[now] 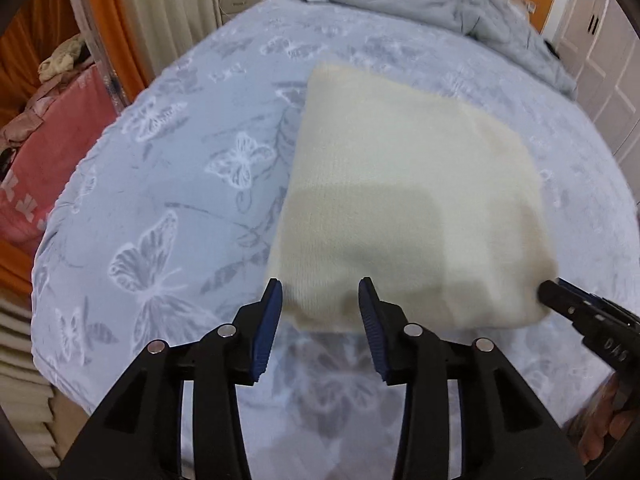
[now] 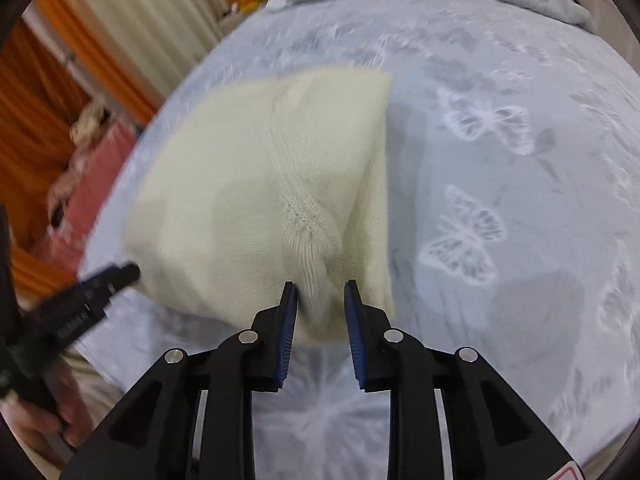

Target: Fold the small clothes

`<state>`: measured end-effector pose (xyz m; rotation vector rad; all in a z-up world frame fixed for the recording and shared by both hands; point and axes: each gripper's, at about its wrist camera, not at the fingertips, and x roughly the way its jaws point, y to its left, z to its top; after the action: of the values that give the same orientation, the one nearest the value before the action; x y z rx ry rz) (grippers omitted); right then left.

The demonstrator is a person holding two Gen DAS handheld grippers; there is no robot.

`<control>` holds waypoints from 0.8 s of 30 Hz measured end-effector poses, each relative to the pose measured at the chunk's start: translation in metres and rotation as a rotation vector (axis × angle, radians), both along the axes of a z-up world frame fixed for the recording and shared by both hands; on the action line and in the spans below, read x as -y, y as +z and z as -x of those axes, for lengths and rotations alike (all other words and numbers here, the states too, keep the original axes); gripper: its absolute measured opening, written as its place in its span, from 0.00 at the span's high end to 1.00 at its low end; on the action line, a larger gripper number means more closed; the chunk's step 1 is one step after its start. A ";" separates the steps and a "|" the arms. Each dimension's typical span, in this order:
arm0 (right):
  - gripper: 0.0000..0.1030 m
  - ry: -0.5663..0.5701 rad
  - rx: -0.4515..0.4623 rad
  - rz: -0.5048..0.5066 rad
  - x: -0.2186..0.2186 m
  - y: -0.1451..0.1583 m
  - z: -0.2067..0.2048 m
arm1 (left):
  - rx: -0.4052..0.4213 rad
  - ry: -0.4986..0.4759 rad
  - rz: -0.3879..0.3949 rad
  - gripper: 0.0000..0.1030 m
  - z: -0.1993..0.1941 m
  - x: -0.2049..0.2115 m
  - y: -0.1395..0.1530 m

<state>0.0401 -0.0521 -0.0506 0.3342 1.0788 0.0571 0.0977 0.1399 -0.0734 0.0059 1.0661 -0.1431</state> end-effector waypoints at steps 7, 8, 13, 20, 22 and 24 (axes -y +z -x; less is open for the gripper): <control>0.30 -0.119 0.042 0.075 0.005 0.025 0.057 | 0.051 0.006 -0.020 0.33 0.044 0.012 0.023; 0.27 -0.126 0.042 0.087 0.005 0.026 0.063 | 0.061 0.000 -0.033 0.30 0.051 0.016 0.024; 0.23 -0.130 0.037 0.123 0.005 0.025 0.098 | 0.068 -0.028 -0.049 0.24 0.081 0.030 0.025; 0.18 -0.114 0.071 0.198 -0.012 0.022 0.130 | 0.103 -0.019 -0.050 0.21 0.111 0.039 0.020; 0.18 -0.105 0.077 0.222 -0.015 0.021 0.135 | 0.096 -0.015 -0.056 0.21 0.116 0.041 0.016; 0.17 -0.093 0.082 0.238 -0.019 0.020 0.138 | 0.089 0.007 -0.059 0.21 0.121 0.042 0.011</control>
<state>-0.0983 -0.0335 -0.0309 0.1656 0.9762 -0.1385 -0.0235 0.0982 -0.0628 0.0610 0.9812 -0.1037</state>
